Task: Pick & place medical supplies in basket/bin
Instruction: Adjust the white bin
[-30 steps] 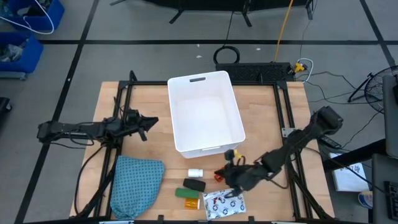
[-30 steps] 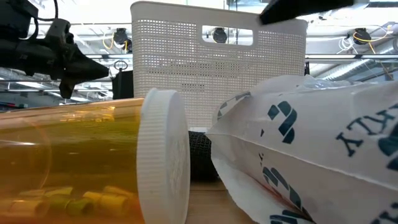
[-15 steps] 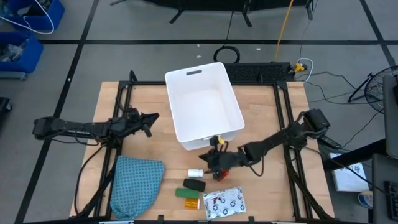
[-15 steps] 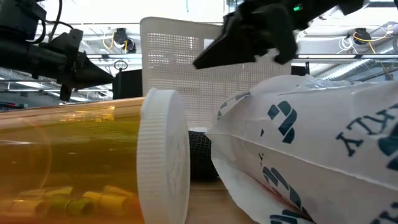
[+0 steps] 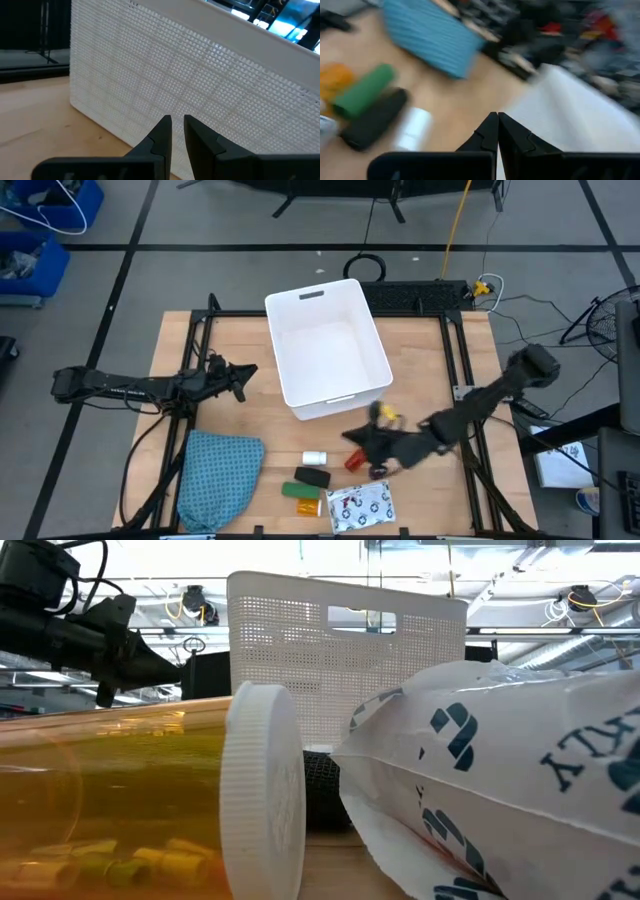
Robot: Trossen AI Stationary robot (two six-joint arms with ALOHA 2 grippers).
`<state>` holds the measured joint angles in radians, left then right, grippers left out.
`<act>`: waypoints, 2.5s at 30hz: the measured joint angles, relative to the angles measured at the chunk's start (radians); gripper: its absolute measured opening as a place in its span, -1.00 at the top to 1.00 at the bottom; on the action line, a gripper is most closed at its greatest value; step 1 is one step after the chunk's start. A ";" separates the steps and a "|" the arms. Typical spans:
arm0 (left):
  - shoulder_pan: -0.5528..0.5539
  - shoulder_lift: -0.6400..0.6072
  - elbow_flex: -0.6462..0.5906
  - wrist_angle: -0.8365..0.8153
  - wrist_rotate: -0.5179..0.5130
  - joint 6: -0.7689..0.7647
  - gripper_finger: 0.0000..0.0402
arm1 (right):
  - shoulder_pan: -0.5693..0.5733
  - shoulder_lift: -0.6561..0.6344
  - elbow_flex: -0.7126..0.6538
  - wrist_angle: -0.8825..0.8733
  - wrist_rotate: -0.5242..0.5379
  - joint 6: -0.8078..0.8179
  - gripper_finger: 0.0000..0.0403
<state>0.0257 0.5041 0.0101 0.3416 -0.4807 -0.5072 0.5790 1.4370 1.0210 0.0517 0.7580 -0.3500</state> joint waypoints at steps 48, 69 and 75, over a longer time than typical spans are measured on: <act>0.098 0.444 0.222 0.260 -0.017 0.036 0.75 | -0.331 -0.392 -0.375 -0.380 0.075 0.723 1.00; 0.194 0.572 0.278 0.237 0.031 0.031 0.75 | -0.364 -0.347 -0.374 -0.332 -0.063 0.622 1.00; 0.259 0.571 0.278 0.237 0.104 0.031 0.75 | -0.363 -0.247 -0.374 -0.214 -0.135 0.605 1.00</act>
<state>0.2851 1.0756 0.2882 0.5781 -0.3771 -0.4767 0.2157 1.1897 0.6468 -0.1619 0.6226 0.2548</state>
